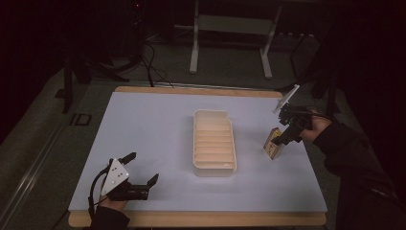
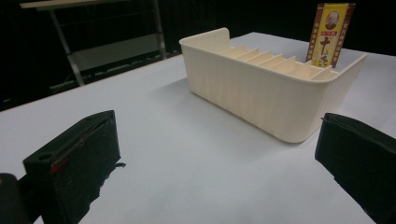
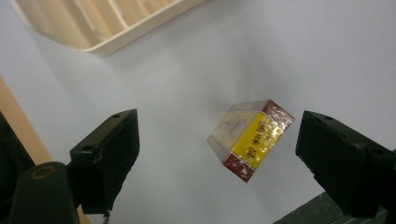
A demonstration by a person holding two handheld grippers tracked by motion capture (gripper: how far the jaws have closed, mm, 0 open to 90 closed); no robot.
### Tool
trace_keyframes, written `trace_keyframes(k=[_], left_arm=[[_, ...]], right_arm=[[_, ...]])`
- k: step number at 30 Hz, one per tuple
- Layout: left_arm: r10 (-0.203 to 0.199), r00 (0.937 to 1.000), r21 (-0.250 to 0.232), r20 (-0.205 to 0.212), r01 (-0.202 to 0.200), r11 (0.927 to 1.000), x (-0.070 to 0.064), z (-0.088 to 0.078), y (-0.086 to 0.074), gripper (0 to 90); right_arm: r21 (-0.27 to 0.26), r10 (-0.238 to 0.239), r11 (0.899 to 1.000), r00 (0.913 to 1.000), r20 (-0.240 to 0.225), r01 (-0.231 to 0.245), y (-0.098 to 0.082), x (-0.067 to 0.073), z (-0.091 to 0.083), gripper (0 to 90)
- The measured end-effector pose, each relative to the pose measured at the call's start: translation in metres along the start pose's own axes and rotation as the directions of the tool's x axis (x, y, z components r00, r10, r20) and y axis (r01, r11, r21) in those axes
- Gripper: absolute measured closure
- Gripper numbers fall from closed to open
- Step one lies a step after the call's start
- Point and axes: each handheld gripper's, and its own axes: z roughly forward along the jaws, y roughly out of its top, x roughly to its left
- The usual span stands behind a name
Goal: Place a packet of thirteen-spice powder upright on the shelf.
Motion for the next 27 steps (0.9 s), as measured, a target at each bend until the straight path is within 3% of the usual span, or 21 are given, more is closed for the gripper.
trace_keyframes(k=[2, 3, 5, 8, 12, 16, 21, 22, 25, 27], left_arm=[[0.000, 1.0000, 0.000, 0.000, 0.000, 1.0000, 0.000, 0.000, 0.000, 0.0], [-0.001, 1.0000, 0.001, 0.001, 0.001, 1.0000, 0.000, 0.000, 0.000, 0.0], [-0.001, 1.0000, 0.001, 0.002, 0.001, 1.0000, 0.000, 0.000, 0.000, 0.0], [-0.003, 1.0000, 0.001, 0.003, 0.003, 1.0000, 0.000, 0.000, 0.000, 0.0], [-0.008, 1.0000, 0.002, 0.005, 0.008, 1.0000, 0.000, 0.001, 0.000, 0.0], [-0.009, 0.9999, 0.002, 0.006, 0.009, 1.0000, 0.000, 0.001, 0.000, 0.0], [-0.009, 0.9999, 0.002, 0.008, 0.009, 1.0000, 0.000, 0.000, 0.000, 0.0], [-0.009, 0.9999, 0.003, 0.008, 0.009, 1.0000, 0.000, 0.000, 0.000, 0.0], [-0.008, 0.9999, 0.004, 0.008, 0.008, 1.0000, 0.000, 0.000, 0.000, 0.0], [-0.007, 0.9999, 0.005, 0.009, 0.007, 1.0000, 0.000, 0.000, 0.000, 0.0]], right_arm=[[0.011, 0.034, 0.999, 0.9993, 0.015, -0.034, 0.000, -0.004, 0.004, 13.3], [0.018, 0.073, 0.997, 0.9971, 0.024, -0.073, 0.000, -0.006, 0.006, 12.7], [0.032, 0.146, 0.989, 0.9890, 0.024, -0.147, 0.000, -0.011, 0.010, 11.3], [0.029, 0.219, 0.975, 0.9752, 0.030, -0.220, 0.000, -0.020, 0.014, 11.3], [0.071, 0.309, 0.948, 0.9503, 0.041, -0.311, 0.001, -0.030, 0.021, 11.6], [0.144, 0.412, 0.901, 0.9113, 0.012, -0.409, 0.002, -0.042, 0.033, 15.2], [0.207, 0.453, 0.871, 0.8912, 0.013, -0.446, 0.002, -0.051, 0.047, 21.8], [0.225, 0.466, 0.861, 0.8847, 0.014, -0.457, 0.002, -0.051, 0.050, 22.5], [0.277, 0.472, 0.846, 0.8814, 0.006, -0.455, 0.000, -0.051, 0.062, 25.1], [0.299, 0.481, 0.838, 0.8765, -0.010, -0.457, -0.002, -0.049, 0.070, 32.1]])
